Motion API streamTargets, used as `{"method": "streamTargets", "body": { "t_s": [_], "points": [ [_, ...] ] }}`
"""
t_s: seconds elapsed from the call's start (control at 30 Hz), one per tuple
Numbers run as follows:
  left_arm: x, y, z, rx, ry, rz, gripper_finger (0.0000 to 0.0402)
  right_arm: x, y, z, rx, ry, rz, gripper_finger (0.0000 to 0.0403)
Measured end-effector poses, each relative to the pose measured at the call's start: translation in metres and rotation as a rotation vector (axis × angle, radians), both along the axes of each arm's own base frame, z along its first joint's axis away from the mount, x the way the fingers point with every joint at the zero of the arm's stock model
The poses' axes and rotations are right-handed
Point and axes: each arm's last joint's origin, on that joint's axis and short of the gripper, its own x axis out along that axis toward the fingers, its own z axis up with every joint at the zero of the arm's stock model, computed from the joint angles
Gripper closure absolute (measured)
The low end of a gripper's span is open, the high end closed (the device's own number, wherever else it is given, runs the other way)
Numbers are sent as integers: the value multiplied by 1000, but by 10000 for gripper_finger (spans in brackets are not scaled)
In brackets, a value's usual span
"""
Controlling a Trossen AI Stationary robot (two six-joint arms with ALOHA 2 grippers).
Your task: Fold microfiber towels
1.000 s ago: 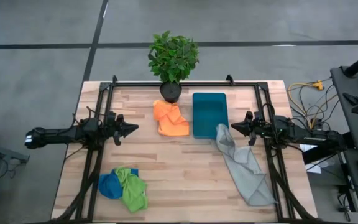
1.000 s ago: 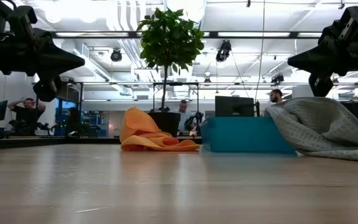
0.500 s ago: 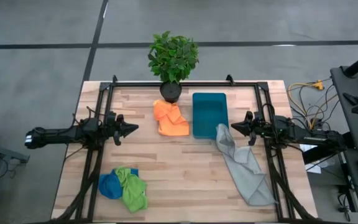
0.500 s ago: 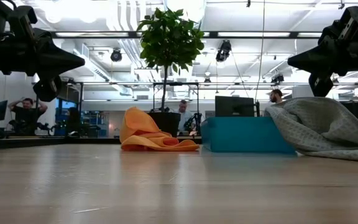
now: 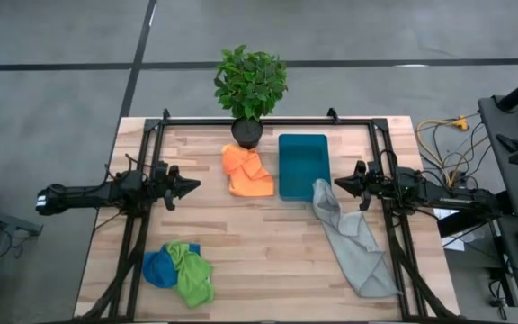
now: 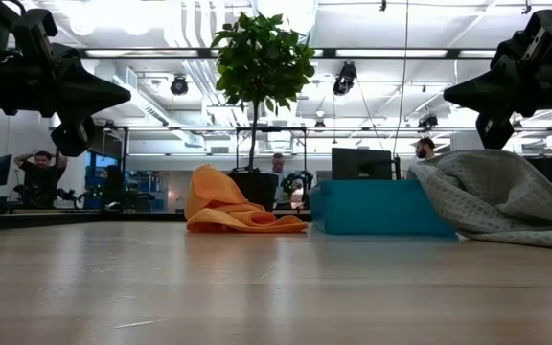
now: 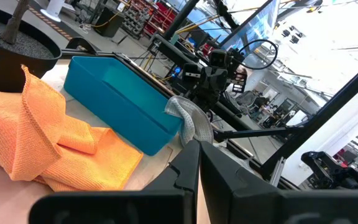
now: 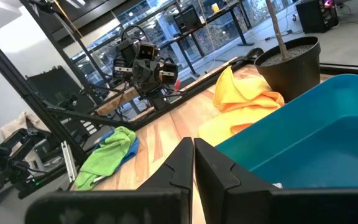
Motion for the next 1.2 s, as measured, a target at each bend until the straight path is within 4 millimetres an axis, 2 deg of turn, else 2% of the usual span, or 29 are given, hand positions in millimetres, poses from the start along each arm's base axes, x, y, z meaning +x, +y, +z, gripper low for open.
{"method": "streamTargets", "body": {
  "t_s": [0.73, 0.83, 0.93, 1.07, 1.13, 1.2],
  "points": [
    [0, 0, 0, 0, -1, -1, 402, 0, 0, 3, 15, -30, -5, 394],
    [0, 0, 1, -5, -13, 4, 402, 0, 0, 3, 210, -65, -7, 394],
    [0, 0, 8, -3, -88, 8, 402, 0, -1, 5, 562, -138, -26, 394],
    [-3, 1, 28, 4, -292, 45, 402, -2, -6, 5, 948, -291, -193, 394],
    [-7, 1, 39, 7, -412, 47, 402, -2, -7, 5, 1116, -350, -208, 394],
    [-12, 1, 50, 15, -535, 62, 402, -2, -7, 4, 1151, -357, -221, 394]
  ]
}}
